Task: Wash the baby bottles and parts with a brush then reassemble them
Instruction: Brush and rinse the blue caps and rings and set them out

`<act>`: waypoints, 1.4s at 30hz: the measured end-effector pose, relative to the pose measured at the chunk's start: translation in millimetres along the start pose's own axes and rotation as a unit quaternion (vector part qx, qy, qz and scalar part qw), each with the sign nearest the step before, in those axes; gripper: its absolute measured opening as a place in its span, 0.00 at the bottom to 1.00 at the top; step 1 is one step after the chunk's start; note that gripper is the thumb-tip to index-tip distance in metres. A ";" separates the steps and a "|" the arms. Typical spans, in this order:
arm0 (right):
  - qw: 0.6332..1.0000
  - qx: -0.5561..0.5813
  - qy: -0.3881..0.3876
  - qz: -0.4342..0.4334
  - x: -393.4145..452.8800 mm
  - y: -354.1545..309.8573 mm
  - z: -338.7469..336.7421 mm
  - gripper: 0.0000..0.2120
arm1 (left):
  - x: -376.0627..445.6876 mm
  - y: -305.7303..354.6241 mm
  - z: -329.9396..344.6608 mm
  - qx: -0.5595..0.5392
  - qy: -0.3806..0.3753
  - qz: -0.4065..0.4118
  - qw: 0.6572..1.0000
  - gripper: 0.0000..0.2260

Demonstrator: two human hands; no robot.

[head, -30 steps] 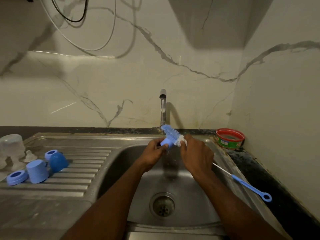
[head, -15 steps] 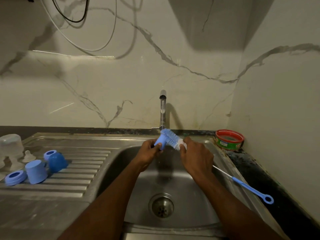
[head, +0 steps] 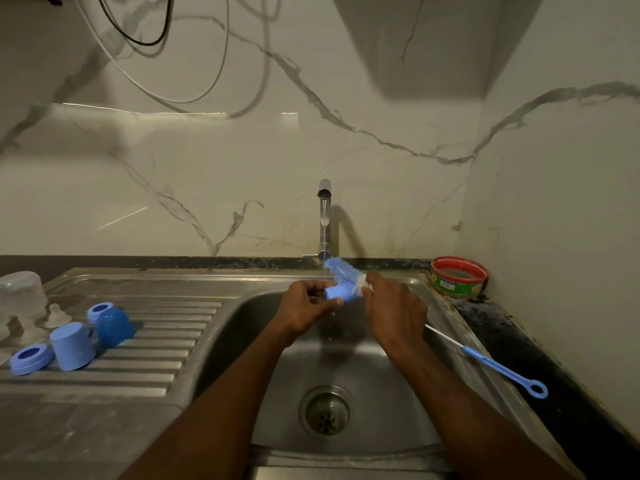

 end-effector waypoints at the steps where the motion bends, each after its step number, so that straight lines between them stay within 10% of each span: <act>1: 1.000 -0.002 0.005 0.003 0.9 0.4 -1.2 0.14 | -1.0 1.8 1.4 -0.008 0.012 -0.003 1.000 0.17; 15: 0.992 0.076 -0.017 -0.102 -4.7 -8.0 3.1 0.09 | -3.6 0.4 -12.8 -0.106 0.034 -0.022 0.994 0.16; 22: 0.999 0.024 -0.035 -0.015 0.9 -4.9 4.0 0.13 | -2.4 0.1 1.0 -0.127 0.011 -0.051 0.991 0.14; 33: 0.994 0.050 -0.037 -0.094 -6.1 -17.7 8.2 0.10 | -8.5 -0.4 22.9 -0.438 -0.026 -0.239 0.866 0.18; 42: 0.994 0.054 -0.011 -0.099 -6.3 -16.1 4.0 0.10 | -8.2 1.2 23.6 -0.436 -0.046 -0.238 0.867 0.16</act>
Point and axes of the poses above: each hand's wrist, its own x-axis towards the middle knuckle, its own z-axis out of the palm, y = z × x, the point moved 7 cm from there along x, towards the middle knuckle, and after that the axes turned 7 degrees about x, right-handed, at the moved point
